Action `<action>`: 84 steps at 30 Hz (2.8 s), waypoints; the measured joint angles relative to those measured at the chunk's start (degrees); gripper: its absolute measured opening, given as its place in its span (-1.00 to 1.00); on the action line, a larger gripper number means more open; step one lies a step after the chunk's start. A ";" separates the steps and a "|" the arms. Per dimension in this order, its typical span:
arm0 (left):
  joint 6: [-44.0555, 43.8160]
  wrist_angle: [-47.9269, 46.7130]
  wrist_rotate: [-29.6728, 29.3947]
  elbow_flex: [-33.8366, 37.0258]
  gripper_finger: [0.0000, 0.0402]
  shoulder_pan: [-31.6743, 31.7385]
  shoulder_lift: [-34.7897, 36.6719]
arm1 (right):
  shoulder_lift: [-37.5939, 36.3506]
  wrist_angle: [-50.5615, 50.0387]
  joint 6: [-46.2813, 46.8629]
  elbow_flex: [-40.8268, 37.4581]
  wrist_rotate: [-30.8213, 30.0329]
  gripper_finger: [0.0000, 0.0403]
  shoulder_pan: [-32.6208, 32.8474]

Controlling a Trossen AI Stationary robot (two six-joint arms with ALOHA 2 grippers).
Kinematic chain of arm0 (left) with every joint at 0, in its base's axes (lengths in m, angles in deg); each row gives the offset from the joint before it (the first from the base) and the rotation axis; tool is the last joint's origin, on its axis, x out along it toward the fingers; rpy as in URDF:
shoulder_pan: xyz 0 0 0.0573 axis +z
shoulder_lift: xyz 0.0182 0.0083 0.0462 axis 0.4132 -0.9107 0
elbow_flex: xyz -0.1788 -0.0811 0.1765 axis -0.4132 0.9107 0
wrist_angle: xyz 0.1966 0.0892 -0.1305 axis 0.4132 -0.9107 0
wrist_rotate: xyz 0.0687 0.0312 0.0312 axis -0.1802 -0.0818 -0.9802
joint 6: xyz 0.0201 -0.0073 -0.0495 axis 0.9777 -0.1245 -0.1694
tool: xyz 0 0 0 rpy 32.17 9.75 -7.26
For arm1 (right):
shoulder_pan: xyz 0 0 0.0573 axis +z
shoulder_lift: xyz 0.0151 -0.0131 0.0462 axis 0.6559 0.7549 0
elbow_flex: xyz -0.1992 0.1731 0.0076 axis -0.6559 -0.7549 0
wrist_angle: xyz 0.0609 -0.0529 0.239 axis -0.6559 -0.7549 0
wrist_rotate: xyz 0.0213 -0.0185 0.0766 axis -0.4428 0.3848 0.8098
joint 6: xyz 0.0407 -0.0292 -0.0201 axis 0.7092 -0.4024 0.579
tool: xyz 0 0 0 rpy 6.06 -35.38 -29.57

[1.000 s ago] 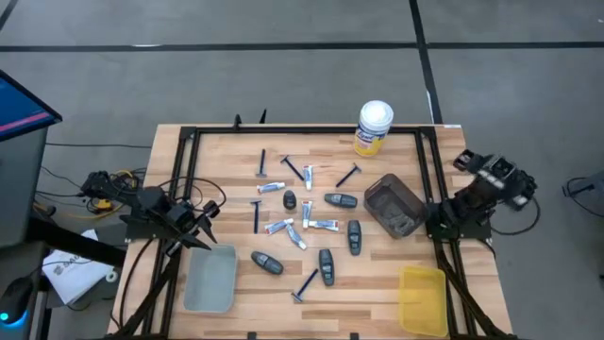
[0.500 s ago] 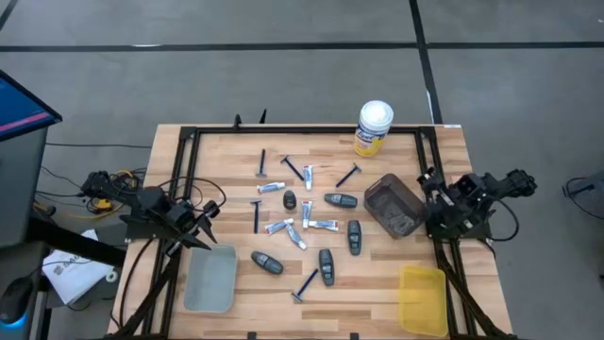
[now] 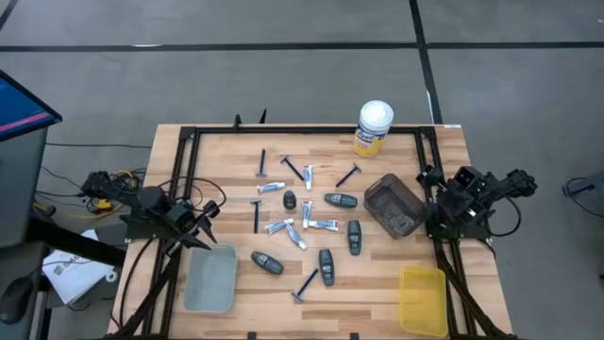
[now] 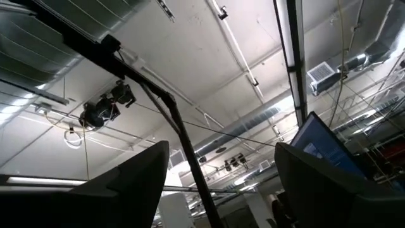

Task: Pick & Place Travel size toiletries
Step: Put the gray deodorant into the black bin

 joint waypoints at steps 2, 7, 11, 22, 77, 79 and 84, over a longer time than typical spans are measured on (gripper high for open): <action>0.01 0.00 0.00 0.00 -0.54 0.01 -0.01 | 0.09 -0.60 0.57 0.03 -2.78 0.40 0.03; 0.00 0.00 0.00 0.00 -0.54 -0.01 0.01 | 1.78 -17.27 0.91 7.18 -14.59 0.40 -0.06; 0.00 0.04 0.00 0.00 -0.54 0.01 0.00 | 7.99 -40.46 -1.22 20.96 -18.57 0.40 -1.08; -0.01 0.20 0.00 0.00 -0.54 0.01 -0.01 | 42.83 -76.22 -4.50 53.58 -21.86 0.40 -11.06; -0.01 1.82 0.00 0.00 -0.54 -0.01 -2.19 | 113.37 -23.57 -20.57 61.30 23.16 0.40 -31.08; 0.01 1.62 0.00 0.00 -0.54 -0.01 -2.61 | 113.66 -24.94 -20.56 60.92 23.16 0.40 -31.14; 0.00 1.79 0.00 0.00 -0.54 -0.01 -3.71 | 114.48 -25.20 -19.47 61.04 23.11 0.34 -31.27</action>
